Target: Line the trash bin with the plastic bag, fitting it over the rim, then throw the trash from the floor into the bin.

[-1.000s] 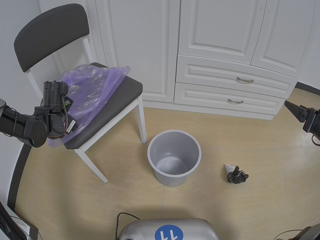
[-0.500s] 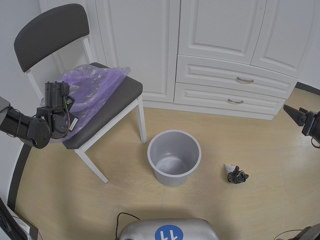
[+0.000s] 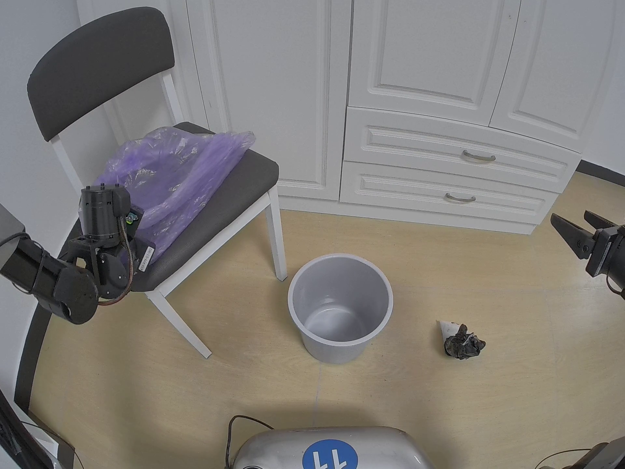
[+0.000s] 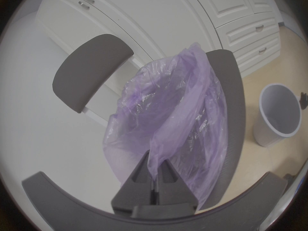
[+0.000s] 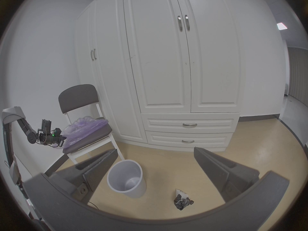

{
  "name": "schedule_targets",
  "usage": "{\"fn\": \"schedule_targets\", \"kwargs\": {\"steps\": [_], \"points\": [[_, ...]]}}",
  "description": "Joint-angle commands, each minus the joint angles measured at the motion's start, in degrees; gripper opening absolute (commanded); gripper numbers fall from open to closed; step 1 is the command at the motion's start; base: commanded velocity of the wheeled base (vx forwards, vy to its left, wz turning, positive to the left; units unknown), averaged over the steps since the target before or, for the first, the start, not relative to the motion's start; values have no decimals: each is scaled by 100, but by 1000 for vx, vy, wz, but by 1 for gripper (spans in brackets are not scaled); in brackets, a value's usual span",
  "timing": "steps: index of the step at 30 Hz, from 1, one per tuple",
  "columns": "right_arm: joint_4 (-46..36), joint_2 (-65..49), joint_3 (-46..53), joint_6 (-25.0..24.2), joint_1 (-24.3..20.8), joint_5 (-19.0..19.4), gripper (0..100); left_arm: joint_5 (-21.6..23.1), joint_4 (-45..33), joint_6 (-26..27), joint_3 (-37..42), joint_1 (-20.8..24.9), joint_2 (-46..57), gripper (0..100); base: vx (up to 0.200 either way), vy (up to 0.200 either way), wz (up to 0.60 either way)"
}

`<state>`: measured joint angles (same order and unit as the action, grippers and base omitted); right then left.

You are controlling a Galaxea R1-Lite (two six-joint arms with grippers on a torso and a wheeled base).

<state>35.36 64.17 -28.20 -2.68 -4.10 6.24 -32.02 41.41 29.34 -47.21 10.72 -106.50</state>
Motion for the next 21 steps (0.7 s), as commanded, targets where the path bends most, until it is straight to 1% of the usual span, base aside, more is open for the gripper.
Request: {"fn": "schedule_targets", "kwargs": {"steps": [1,2,4,5,6,7,8,9,12,13,14,17,21], "points": [[67,34,86,75,-3,-9,100,443,183,-500,538,326,366,0,0,0,0],[67,34,86,75,-3,-35,100,548,245,-702,608,449,410,0,0,0,0],[32,52,86,66,-3,-53,100,618,359,-1097,678,669,428,0,0,0,0],[32,52,86,66,-3,-53,100,618,359,-1097,678,669,428,0,0,0,0],[14,96,86,66,-12,-53,100,627,429,-1317,705,809,437,0,0,0,0],[14,96,86,66,-12,-53,100,627,429,-1317,705,809,437,0,0,0,0],[23,166,60,66,-21,-70,100,654,526,-1449,784,897,454,0,0,0,0],[23,183,60,66,-39,-70,100,662,552,-1475,801,906,472,0,0,0,0],[-3,183,69,75,-188,-97,100,785,710,-1827,881,976,533,0,0,0,0],[-3,183,69,75,-188,-97,100,785,710,-1827,881,976,533,0,0,0,0],[-12,192,60,66,-329,-150,100,891,754,-2117,872,1082,595,0,0,0,0],[-12,289,60,66,-355,-273,100,935,763,-2442,837,1293,630,0,0,0,0],[-3,482,60,66,-425,-396,100,1067,772,-2592,819,1504,639,0,0,0,0]]}}
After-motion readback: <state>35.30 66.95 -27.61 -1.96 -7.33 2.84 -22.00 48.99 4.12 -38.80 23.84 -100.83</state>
